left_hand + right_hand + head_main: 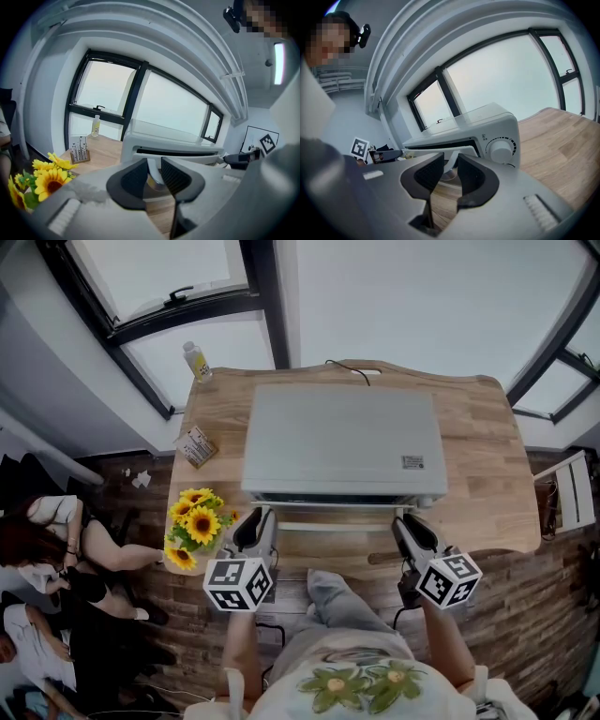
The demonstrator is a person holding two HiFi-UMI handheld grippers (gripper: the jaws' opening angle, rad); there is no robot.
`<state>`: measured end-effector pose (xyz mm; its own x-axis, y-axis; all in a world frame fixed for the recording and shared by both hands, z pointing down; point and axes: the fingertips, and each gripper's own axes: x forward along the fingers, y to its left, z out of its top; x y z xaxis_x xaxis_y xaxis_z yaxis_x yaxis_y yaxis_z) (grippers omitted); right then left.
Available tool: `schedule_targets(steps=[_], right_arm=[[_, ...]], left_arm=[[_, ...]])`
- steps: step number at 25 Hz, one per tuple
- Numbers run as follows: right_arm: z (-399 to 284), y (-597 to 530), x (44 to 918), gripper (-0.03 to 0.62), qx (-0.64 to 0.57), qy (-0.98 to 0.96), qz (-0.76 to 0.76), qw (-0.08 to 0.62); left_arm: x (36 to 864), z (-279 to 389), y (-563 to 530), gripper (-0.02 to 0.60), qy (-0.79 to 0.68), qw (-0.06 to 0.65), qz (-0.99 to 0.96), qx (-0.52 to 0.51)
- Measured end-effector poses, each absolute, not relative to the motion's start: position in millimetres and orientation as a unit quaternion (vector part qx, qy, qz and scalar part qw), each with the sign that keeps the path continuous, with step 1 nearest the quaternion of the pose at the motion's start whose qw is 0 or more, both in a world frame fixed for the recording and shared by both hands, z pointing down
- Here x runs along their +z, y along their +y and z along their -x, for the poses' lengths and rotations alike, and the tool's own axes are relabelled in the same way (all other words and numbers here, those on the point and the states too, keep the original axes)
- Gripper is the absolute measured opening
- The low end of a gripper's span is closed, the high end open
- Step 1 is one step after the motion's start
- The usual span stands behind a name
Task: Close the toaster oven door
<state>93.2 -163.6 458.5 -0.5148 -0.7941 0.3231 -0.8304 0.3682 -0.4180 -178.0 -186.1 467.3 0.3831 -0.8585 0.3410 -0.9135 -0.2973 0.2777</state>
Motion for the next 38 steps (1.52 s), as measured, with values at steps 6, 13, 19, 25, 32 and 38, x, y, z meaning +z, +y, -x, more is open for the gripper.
schedule_targets(steps=[6, 13, 19, 25, 32, 38], right_arm=[[-93.1, -168.5, 456.7, 0.094, 0.272, -0.826, -0.492, 0.033], [-94.0, -174.0, 456.3, 0.094, 0.272, -0.826, -0.493, 0.032], [-93.0, -176.7, 454.8, 0.094, 0.272, -0.825, -0.494, 0.032], [-94.1, -179.3, 454.3, 0.094, 0.272, -0.825, -0.495, 0.03], [-94.7, -182.4, 453.0, 0.094, 0.271, -0.824, -0.497, 0.025], [-95.0, -185.9, 453.0, 0.094, 0.273, -0.824, -0.496, 0.024]], left_arm=[[466.2, 178.3, -190.8, 0.103, -0.553, 0.217, -0.802, 0.062], [465.3, 177.2, -196.4, 0.104, -0.553, 0.215, -0.803, 0.059], [463.8, 178.3, -199.1, 0.103, -0.552, 0.216, -0.803, 0.057], [463.3, 177.5, -201.5, 0.103, -0.552, 0.215, -0.804, 0.056], [462.1, 177.6, -204.4, 0.104, -0.554, 0.214, -0.803, 0.053], [461.9, 176.9, -207.7, 0.104, -0.555, 0.212, -0.803, 0.056]])
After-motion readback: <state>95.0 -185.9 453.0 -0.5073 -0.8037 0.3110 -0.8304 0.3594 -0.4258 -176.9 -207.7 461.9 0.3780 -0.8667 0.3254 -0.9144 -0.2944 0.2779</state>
